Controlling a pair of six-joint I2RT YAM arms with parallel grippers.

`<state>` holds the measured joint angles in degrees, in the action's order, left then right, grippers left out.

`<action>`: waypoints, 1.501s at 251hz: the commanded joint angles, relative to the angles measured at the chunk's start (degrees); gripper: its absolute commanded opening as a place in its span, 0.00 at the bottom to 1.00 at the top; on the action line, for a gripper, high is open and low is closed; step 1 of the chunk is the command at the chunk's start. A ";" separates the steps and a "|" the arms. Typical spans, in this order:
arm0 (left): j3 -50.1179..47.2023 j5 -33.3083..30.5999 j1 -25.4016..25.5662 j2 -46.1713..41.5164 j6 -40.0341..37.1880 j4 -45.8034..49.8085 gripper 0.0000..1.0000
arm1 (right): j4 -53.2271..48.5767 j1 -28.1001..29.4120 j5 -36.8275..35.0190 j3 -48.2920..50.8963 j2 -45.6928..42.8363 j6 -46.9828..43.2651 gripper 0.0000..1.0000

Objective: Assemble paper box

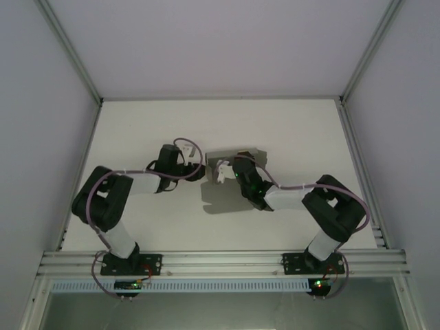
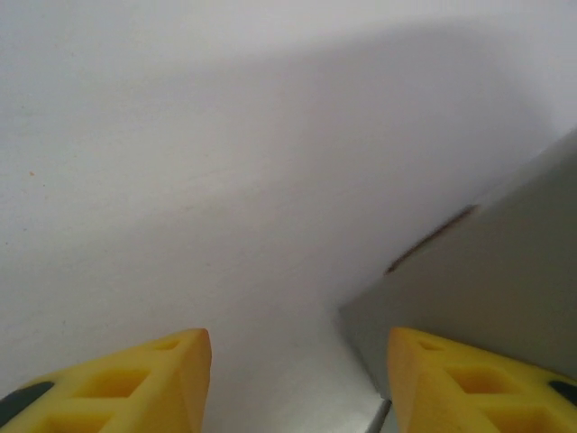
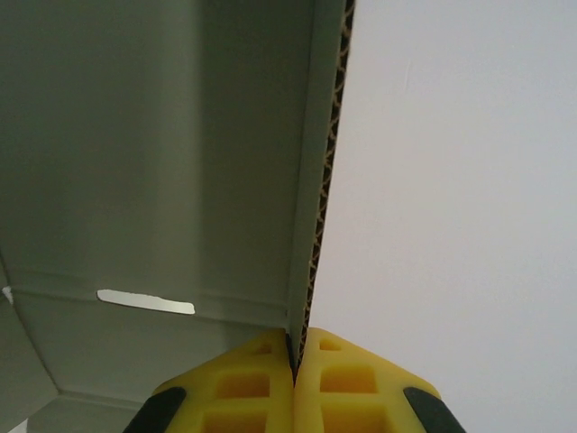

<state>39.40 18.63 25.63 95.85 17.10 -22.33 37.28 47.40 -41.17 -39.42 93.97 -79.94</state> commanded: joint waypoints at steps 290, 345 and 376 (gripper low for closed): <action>1.21 -14.19 8.02 2.85 -8.65 -12.18 0.50 | 18.55 2.22 -5.62 3.51 9.39 -5.25 0.00; 4.84 -17.41 8.41 6.22 -6.29 -13.84 0.38 | 6.78 2.31 -2.60 2.55 5.03 1.68 0.00; 7.55 -23.63 8.80 7.84 -5.75 -11.40 0.14 | -2.39 2.19 -0.88 1.14 2.27 6.56 0.00</action>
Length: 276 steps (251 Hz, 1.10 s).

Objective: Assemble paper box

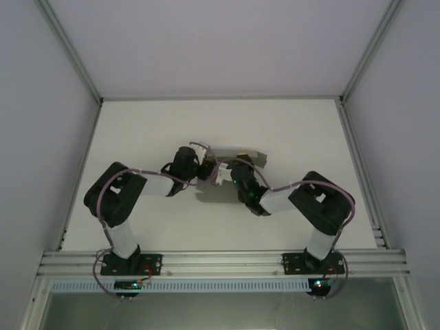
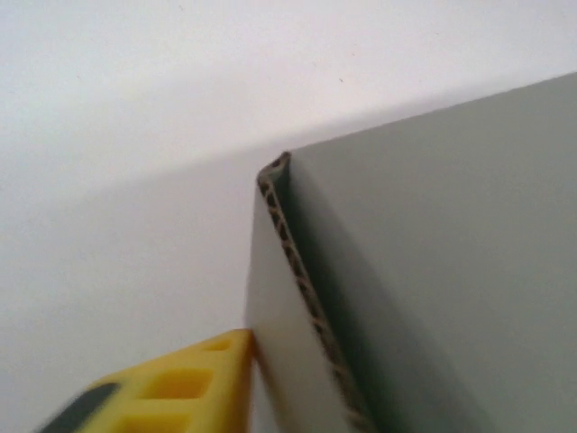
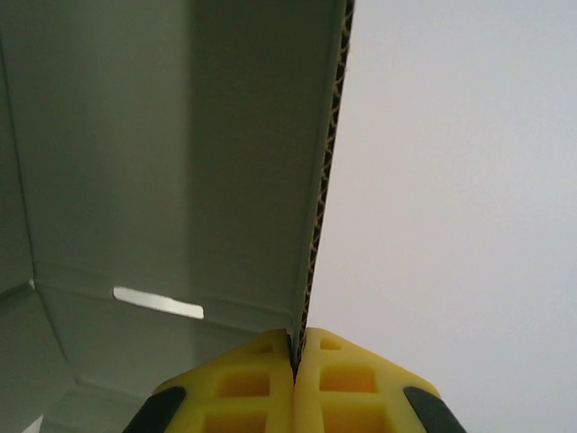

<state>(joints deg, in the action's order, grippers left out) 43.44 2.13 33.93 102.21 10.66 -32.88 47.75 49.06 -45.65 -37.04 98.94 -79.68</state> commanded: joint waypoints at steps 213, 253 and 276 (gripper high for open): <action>8.21 -38.72 3.24 8.64 13.24 14.49 0.00 | -32.04 0.14 7.25 -4.83 -5.05 21.13 0.00; 0.93 -27.11 3.33 1.86 8.50 3.02 0.36 | -32.37 -0.29 7.65 -5.60 -4.80 21.75 0.00; -1.03 -22.36 3.33 -1.98 7.81 1.84 0.52 | -32.15 -0.56 7.72 -6.14 -4.37 21.73 0.00</action>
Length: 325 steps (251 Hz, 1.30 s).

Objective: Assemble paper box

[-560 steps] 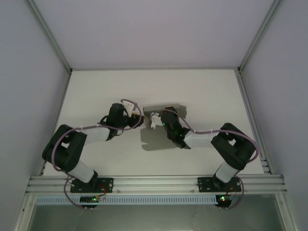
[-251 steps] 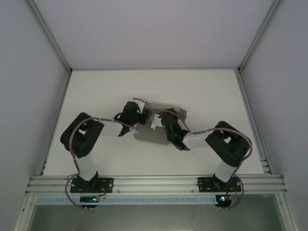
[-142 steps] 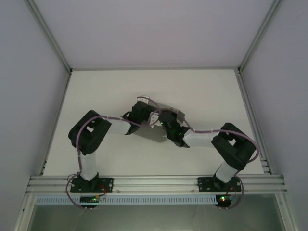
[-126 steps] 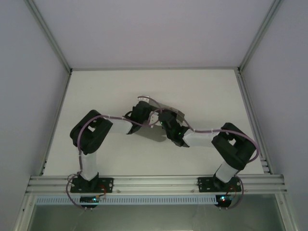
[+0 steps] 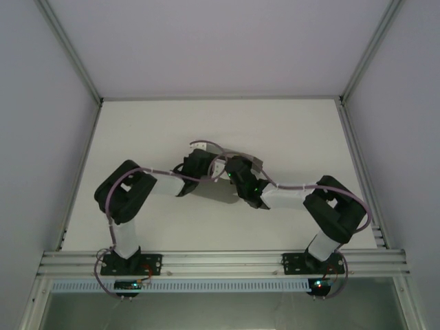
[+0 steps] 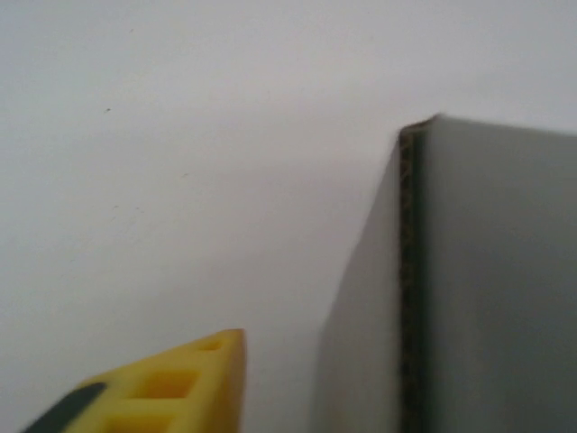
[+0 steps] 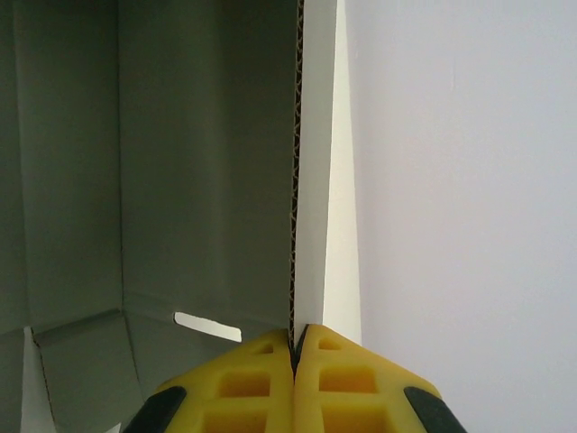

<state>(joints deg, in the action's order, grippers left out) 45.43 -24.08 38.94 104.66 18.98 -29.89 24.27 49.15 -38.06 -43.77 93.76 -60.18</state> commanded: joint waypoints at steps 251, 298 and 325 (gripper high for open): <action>4.32 8.52 -3.06 -0.62 -3.40 0.24 0.00 | -11.75 -1.33 -0.41 -4.44 0.04 9.40 0.08; 3.22 6.45 -3.01 -4.88 -2.58 3.05 0.00 | -17.94 -1.80 0.35 -6.46 -7.72 20.24 0.61; 3.27 4.84 -2.99 -8.05 -1.40 8.01 0.00 | -18.80 -1.64 1.00 -5.17 -15.82 26.14 0.99</action>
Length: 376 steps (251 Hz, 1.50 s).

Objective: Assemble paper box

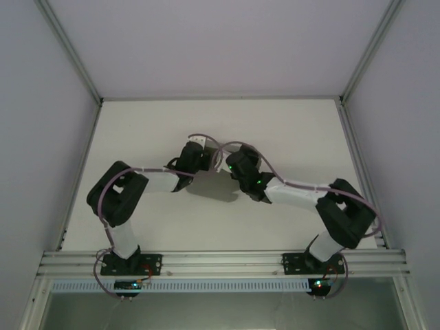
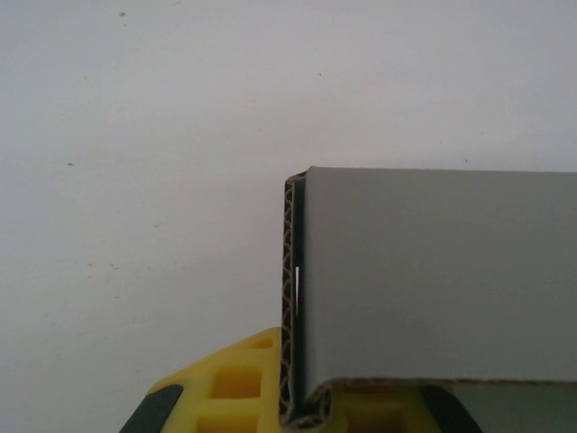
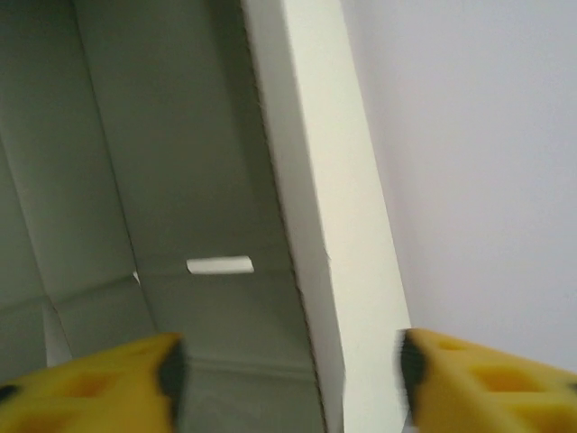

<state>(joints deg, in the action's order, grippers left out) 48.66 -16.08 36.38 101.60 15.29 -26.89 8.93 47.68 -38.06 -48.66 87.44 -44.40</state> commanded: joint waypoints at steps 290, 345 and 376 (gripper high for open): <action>-1.07 5.13 -0.39 -19.80 13.83 19.56 0.00 | -6.74 -10.81 20.22 -8.85 -1.75 58.24 0.99; 0.19 3.01 0.57 -20.16 15.66 21.63 0.00 | -6.99 -6.73 2.64 -12.74 2.49 65.51 0.99; 0.63 -0.09 0.62 -21.21 16.95 24.35 0.00 | -11.10 -6.57 1.45 -12.72 1.36 66.47 0.99</action>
<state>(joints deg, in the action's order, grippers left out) 46.87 -14.59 36.01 83.57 31.18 -5.41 0.16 40.84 -30.26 -59.40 89.84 17.85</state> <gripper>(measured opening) 0.055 0.993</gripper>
